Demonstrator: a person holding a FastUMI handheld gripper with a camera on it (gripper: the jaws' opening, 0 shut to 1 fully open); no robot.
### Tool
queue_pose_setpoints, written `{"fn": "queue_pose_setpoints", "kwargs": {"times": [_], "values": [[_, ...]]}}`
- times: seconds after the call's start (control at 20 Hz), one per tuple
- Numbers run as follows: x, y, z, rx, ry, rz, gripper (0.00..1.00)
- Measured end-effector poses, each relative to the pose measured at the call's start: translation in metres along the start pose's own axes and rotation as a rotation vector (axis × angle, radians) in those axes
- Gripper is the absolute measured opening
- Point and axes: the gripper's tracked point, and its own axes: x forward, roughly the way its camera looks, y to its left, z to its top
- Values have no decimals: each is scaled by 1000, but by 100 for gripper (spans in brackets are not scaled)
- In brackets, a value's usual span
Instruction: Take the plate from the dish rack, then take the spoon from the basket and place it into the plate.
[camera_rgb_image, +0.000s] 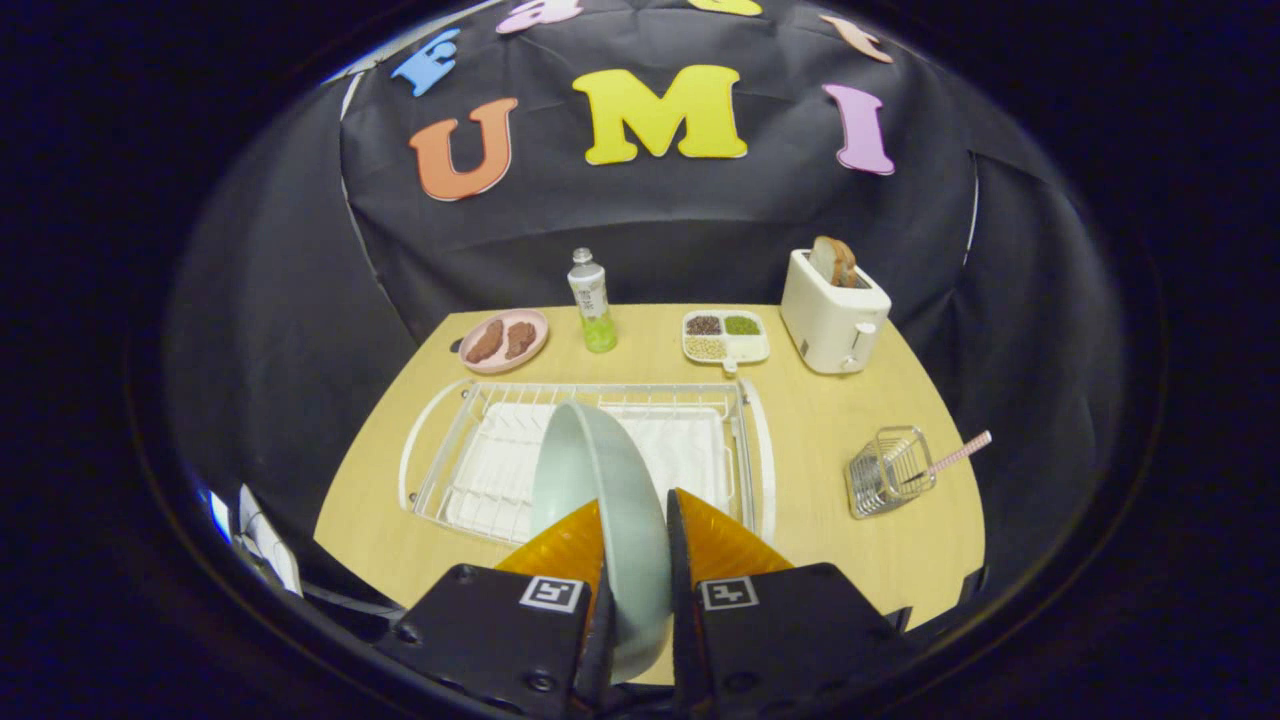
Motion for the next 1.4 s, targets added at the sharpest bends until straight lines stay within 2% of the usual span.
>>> {"fn": "queue_pose_setpoints", "kwargs": {"times": [0.4,0.55,0.7,0.8,0.9,1.1,1.25,1.4], "values": [[-1,-33,-111,132,-26,156,29],[16,-37,-150,222,3,211,29],[35,-34,-176,361,43,315,29],[47,-34,-185,432,74,355,29],[59,-39,-185,465,78,358,29],[72,-45,-188,479,79,332,30],[77,-39,-186,500,88,367,31],[85,-40,-185,520,79,374,37]]}}
